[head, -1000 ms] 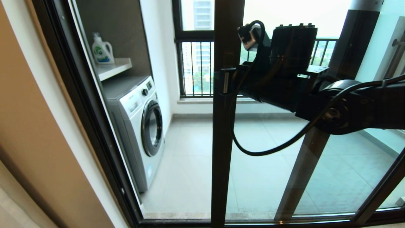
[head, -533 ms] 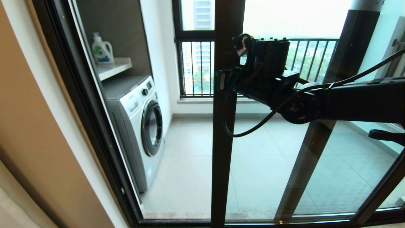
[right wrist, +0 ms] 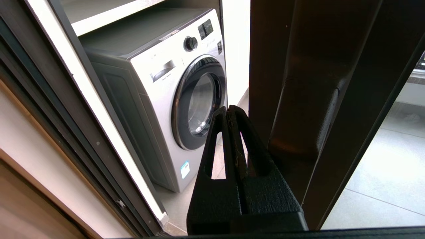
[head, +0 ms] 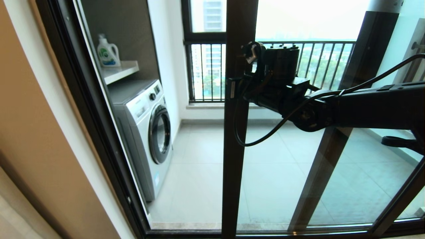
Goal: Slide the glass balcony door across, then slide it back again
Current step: Open the slid door
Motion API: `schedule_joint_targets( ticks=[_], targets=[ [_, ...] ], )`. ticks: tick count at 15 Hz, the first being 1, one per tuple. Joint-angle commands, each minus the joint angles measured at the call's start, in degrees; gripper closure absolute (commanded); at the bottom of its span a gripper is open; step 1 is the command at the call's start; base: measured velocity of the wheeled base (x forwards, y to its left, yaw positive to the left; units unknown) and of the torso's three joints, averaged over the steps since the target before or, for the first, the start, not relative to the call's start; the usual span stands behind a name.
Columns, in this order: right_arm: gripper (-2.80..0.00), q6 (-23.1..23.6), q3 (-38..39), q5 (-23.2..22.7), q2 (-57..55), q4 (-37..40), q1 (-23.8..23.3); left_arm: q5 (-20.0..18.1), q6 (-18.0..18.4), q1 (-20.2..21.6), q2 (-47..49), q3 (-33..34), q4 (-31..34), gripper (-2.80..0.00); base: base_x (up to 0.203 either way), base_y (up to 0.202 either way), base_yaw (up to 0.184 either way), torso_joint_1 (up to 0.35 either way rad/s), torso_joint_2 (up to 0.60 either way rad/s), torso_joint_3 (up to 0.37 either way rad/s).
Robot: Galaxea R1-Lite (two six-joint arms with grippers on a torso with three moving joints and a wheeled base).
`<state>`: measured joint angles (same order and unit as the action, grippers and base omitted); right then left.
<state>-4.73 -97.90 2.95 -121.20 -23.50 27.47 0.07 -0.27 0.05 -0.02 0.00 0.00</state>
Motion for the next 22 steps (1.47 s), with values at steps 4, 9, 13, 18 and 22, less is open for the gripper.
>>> schedule_joint_targets(
  ticks=[4, 9, 13, 18, 22],
  targets=[
    [0.0, 0.1, 3.0, 0.3, 2.4, -0.1, -2.3, 0.0, 0.0, 0.0, 0.1, 0.0, 0.0, 0.0, 0.0, 0.0, 0.0, 0.0, 0.0, 0.0],
    [0.0, 0.3, 6.5, 0.0, 4.5, -1.3, -6.4, 0.0, 0.0, 0.0, 0.1, 0.0, 0.0, 0.0, 0.0, 0.0, 0.0, 0.0, 0.0, 0.0],
    [0.0, 0.3, 11.3, -0.3, 8.4, -2.2, -8.2, 0.0, -0.1, 0.0, 0.1, 0.0, 0.0, 0.0, 0.0, 0.0, 0.0, 0.0, 0.0, 0.0],
    [0.0, 0.3, 13.7, -0.3, 12.0, -2.2, -7.3, 0.0, 0.0, 0.0, 0.1, 0.0, 0.0, 0.0, 0.0, 0.0, 0.0, 0.0, 0.0, 0.0],
    [0.0, 0.5, 13.6, -0.3, 12.2, -2.2, -4.1, 0.0, -0.1, 0.0, 0.1, 0.0, 0.0, 0.0, 0.0, 0.0, 0.0, 0.0, 0.0, 0.0]
  ],
)
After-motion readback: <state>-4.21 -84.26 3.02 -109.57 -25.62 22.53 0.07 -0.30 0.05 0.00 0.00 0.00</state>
